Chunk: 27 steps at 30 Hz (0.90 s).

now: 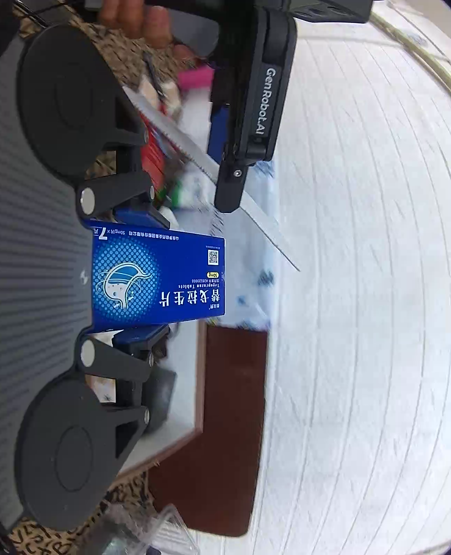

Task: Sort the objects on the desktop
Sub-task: 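Carry insole and blue box into cardboard box and open both grippers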

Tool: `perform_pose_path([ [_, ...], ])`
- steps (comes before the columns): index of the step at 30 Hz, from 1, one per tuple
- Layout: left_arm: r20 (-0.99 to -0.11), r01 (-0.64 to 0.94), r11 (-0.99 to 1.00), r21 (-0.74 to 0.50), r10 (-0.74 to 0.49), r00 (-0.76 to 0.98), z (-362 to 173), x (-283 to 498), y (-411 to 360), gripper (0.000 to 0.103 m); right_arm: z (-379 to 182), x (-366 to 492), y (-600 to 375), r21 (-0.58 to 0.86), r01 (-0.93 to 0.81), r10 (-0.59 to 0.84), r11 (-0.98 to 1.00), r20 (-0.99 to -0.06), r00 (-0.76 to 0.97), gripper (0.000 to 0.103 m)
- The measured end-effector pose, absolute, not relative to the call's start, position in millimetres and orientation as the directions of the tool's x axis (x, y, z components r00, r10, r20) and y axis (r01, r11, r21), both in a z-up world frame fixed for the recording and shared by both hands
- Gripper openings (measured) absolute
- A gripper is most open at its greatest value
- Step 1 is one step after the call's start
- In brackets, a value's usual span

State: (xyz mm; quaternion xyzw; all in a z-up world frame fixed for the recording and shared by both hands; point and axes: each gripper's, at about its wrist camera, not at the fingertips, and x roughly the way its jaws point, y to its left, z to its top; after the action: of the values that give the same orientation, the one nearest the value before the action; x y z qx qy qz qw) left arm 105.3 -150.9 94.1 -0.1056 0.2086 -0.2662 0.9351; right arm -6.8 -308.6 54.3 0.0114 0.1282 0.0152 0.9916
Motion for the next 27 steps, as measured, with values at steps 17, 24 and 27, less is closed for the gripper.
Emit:
perform_pose_path([
  [17,-0.396,0.429,0.843,-0.325,-0.533,0.748,36,199,-206,0.078,4,121,-363,-0.009,0.056,-0.056,0.998,-0.382,0.923,0.056],
  [24,-0.302,0.436,0.856,-0.278,-0.508,0.806,44,179,-198,0.103,-3,119,-352,-0.135,0.069,-0.111,0.988,-0.338,0.934,0.09],
  [27,-0.327,0.434,0.853,-0.29,-0.514,0.793,45,174,-198,0.103,3,114,-354,-0.109,0.067,-0.1,0.992,-0.343,0.934,0.091],
])
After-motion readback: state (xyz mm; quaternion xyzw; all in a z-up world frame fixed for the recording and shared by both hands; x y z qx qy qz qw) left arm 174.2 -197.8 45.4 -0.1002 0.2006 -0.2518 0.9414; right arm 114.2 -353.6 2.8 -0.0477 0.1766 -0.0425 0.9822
